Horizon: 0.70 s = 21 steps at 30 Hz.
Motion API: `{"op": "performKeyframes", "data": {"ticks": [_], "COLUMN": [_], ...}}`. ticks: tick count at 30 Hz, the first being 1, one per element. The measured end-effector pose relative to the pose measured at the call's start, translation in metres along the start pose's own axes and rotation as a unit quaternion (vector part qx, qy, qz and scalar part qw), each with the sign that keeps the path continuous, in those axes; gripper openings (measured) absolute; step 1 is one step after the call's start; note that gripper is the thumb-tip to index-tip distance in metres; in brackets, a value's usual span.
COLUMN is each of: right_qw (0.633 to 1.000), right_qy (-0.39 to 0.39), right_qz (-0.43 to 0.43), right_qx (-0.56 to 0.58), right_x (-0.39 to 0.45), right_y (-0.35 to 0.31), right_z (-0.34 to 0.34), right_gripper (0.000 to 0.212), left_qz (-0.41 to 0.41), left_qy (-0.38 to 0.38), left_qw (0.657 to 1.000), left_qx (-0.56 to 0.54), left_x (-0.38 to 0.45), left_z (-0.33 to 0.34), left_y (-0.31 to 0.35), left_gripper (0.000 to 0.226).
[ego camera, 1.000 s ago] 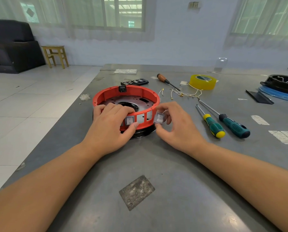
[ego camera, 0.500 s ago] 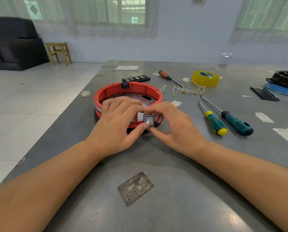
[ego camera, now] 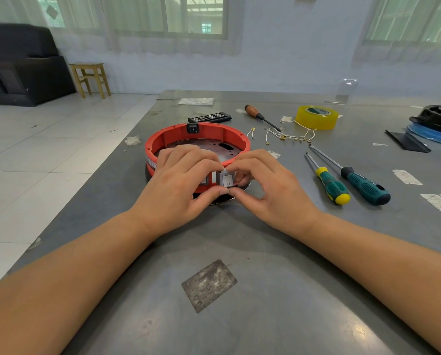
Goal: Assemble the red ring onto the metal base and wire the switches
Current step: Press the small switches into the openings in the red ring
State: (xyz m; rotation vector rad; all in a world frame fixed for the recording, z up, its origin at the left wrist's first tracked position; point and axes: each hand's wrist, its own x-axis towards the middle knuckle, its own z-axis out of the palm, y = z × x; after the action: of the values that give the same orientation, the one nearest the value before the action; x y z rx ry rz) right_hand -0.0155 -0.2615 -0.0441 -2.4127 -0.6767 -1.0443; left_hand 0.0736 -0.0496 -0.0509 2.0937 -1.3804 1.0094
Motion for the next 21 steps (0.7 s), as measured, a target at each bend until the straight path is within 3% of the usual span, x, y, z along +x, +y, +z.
{"op": "performKeyframes", "data": {"ticks": [11, 15, 21], "right_qw": [0.997, 0.997, 0.995], "right_qy": [-0.043, -0.047, -0.06], "right_qz": [0.01, 0.016, 0.012], "right_qx": [-0.056, -0.067, -0.082], "right_x": [0.001, 0.001, 0.002], "right_y": [-0.002, -0.004, -0.005], "right_z": [-0.002, -0.002, -0.002], "right_gripper": [0.033, 0.03, 0.028], "left_qz": [-0.007, -0.068, -0.134], "left_qy": [-0.025, -0.04, -0.077], "left_qw": [1.0, 0.997, 0.988], "left_qx": [-0.006, -0.011, -0.029], "left_x": [0.002, 0.001, -0.001], "left_z": [-0.004, -0.008, -0.01], "left_y": [-0.003, -0.005, -0.012], "left_gripper": [0.041, 0.051, 0.044]}}
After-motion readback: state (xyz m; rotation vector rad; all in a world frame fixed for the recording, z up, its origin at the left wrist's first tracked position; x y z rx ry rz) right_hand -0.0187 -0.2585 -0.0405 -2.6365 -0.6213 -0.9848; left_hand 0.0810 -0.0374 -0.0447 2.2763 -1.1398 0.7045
